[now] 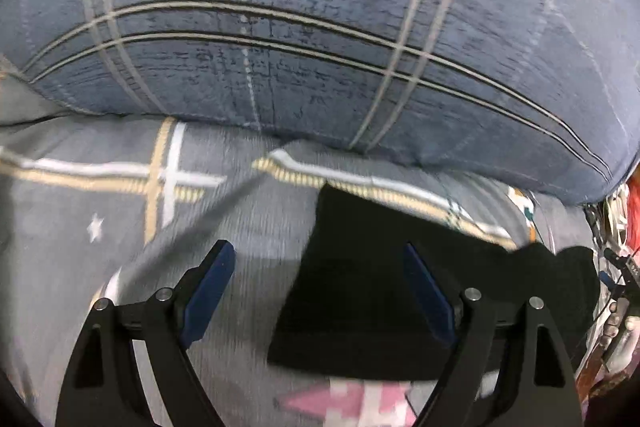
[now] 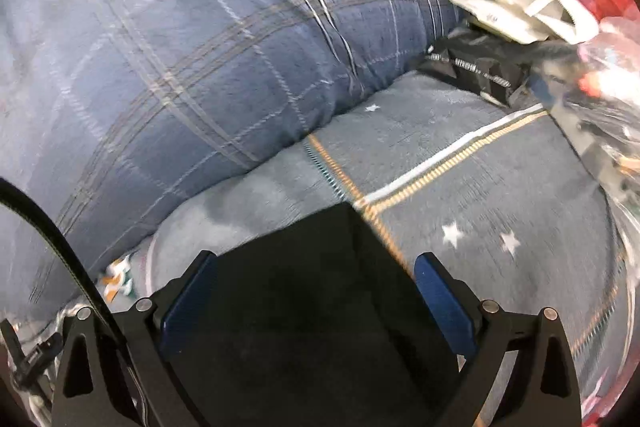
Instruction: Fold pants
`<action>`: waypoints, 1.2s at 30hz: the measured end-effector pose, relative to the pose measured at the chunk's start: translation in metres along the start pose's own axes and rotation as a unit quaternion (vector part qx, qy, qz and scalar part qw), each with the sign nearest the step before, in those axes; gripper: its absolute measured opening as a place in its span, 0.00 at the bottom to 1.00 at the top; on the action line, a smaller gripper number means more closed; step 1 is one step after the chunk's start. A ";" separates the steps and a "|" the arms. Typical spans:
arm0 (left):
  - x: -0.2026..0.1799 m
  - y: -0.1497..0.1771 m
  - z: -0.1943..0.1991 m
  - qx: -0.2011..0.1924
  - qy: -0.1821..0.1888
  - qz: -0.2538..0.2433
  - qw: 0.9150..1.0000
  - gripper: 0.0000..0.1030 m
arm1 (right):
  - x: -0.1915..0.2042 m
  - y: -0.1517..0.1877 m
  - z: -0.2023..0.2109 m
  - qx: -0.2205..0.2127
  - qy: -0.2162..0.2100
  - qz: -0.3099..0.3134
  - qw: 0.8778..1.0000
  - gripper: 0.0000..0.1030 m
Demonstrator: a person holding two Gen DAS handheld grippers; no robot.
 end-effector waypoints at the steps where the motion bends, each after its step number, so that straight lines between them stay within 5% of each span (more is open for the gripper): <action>1: 0.000 -0.004 -0.006 0.003 0.000 -0.003 1.000 0.83 | 0.001 -0.004 -0.008 0.007 0.006 0.001 1.000 0.98; 9: -0.036 -0.019 -0.032 0.026 -0.002 -0.094 0.995 0.81 | 0.023 -0.005 -0.043 0.034 0.039 0.045 0.998 0.98; 10: -0.043 -0.016 -0.033 0.028 -0.018 -0.113 0.993 0.75 | 0.026 -0.003 -0.043 0.035 0.039 0.050 0.997 0.98; 12: -0.060 -0.007 -0.030 0.019 -0.035 -0.159 0.987 0.21 | 0.033 0.001 -0.043 0.034 0.057 0.075 0.995 0.88; 14: -0.068 -0.002 -0.024 0.017 -0.021 -0.168 0.985 0.07 | 0.043 0.005 -0.040 0.026 0.078 0.114 0.990 0.44; 17: -0.069 0.000 -0.013 0.003 -0.029 -0.170 0.985 0.06 | 0.044 0.007 -0.030 0.019 0.065 0.118 0.991 0.14; 18: -0.068 0.000 -0.008 -0.004 -0.028 -0.164 0.986 0.06 | 0.042 0.006 -0.025 0.014 0.059 0.114 0.992 0.11; 29: -0.054 0.010 0.089 -0.106 0.004 -0.122 0.987 0.06 | 0.020 0.015 0.040 -0.024 -0.025 0.048 0.998 0.11; 36: -0.041 0.075 0.156 -0.169 0.030 -0.128 0.977 0.06 | -0.014 0.055 0.081 -0.027 -0.068 0.026 0.997 0.10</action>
Point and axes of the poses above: each gripper's, at about its wrist camera, not at the fingertips, and z roughly against the way its jaws point, x to its left, y to its underside, the point moved 1 cm from there along -z, roughly the way its jaws point, and after that the axes turned 3 degrees about y, right-handed, at the moved point
